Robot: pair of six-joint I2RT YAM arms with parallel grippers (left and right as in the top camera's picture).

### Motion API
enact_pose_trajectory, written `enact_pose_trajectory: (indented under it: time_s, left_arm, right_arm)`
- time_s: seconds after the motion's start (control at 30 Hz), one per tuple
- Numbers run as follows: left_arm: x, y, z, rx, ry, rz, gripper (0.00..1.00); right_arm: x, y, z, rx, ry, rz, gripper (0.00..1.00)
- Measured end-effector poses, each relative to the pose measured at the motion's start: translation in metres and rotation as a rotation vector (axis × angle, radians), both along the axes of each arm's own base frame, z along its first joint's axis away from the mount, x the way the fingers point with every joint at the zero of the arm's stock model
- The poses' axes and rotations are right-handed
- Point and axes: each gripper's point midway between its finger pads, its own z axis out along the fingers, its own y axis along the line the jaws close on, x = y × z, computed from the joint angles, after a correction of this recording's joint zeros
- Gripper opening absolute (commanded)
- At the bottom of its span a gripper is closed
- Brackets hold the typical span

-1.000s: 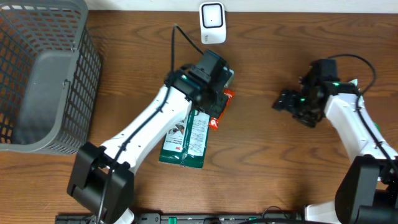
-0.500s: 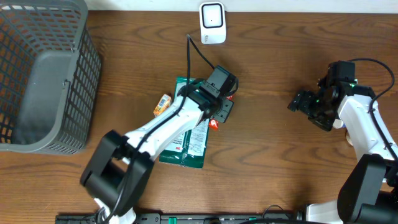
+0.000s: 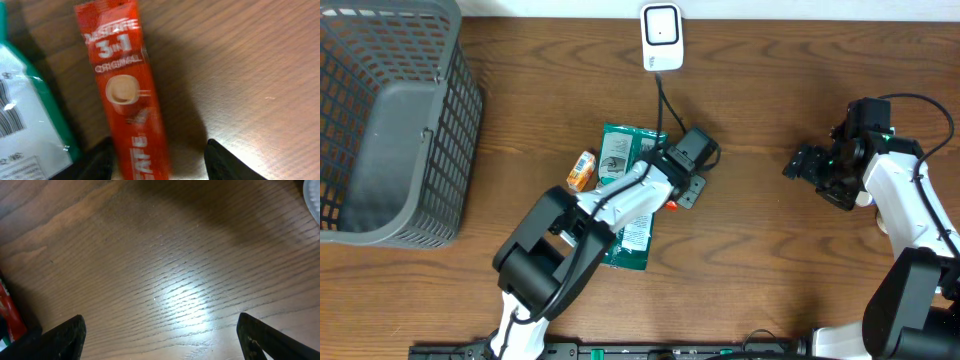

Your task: Scan the item barcode

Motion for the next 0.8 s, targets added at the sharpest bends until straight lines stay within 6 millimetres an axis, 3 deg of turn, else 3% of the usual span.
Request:
enact_pose_trajectory:
  time_s: [0.2, 0.43, 0.6, 0.7, 0.8]
  left_arm:
    - [0.000, -0.001, 0.000, 0.033, -0.030, -0.006, 0.08]
    - [-0.001, 0.008, 0.000, 0.074, -0.026, 0.007, 0.07]
    - [-0.017, 0.029, 0.008, 0.135, 0.063, 0.013, 0.08]
    - [-0.020, 0.034, 0.032, 0.086, 0.096, 0.022, 0.07]
    - [-0.012, 0.029, 0.086, -0.076, 0.085, 0.028, 0.07]
  right_arm:
    - [0.000, 0.000, 0.000, 0.000, 0.000, 0.000, 0.92]
    - [0.000, 0.000, 0.000, -0.001, -0.001, 0.005, 0.99]
    - [0.000, 0.000, 0.000, -0.002, -0.001, 0.007, 0.99]
    - [0.000, 0.000, 0.000, -0.002, -0.001, 0.007, 0.99]
    - [0.000, 0.000, 0.000, -0.002, 0.000, 0.007, 0.99]
